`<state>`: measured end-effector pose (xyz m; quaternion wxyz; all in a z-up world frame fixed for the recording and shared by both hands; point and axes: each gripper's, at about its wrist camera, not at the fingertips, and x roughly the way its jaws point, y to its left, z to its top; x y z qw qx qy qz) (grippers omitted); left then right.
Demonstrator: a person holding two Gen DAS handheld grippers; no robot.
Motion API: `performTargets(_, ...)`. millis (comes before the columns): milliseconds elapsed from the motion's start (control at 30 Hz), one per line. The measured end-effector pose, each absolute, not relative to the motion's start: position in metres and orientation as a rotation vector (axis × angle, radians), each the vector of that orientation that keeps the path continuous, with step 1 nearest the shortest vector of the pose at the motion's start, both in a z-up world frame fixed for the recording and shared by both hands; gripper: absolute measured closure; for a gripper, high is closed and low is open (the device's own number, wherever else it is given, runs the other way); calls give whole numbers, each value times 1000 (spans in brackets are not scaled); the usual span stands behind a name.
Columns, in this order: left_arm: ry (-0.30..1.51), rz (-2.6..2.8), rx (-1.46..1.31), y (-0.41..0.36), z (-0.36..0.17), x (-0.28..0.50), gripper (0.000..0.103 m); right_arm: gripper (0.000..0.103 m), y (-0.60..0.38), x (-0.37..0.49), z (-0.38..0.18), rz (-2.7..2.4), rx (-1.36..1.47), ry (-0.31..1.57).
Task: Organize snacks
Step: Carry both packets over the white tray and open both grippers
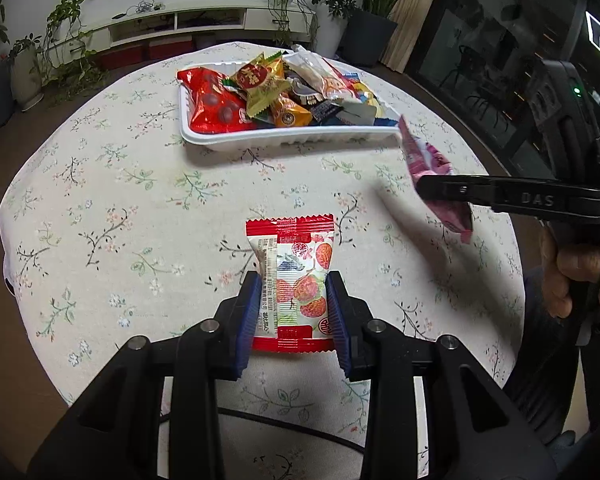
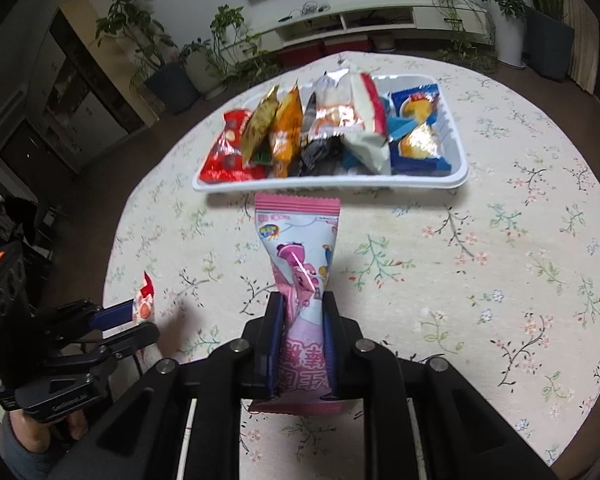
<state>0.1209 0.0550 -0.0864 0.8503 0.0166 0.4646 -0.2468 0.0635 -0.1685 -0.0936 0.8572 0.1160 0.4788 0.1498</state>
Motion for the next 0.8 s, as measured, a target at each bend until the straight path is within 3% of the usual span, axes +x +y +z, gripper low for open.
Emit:
performTargets(500,865,-492,-22,57,-19,229,72,84,-221,116,-17,258,323,843)
performTargets(800,893,-437,-58,45,-30,326,72,84,-227,204,-41,188,300,932)
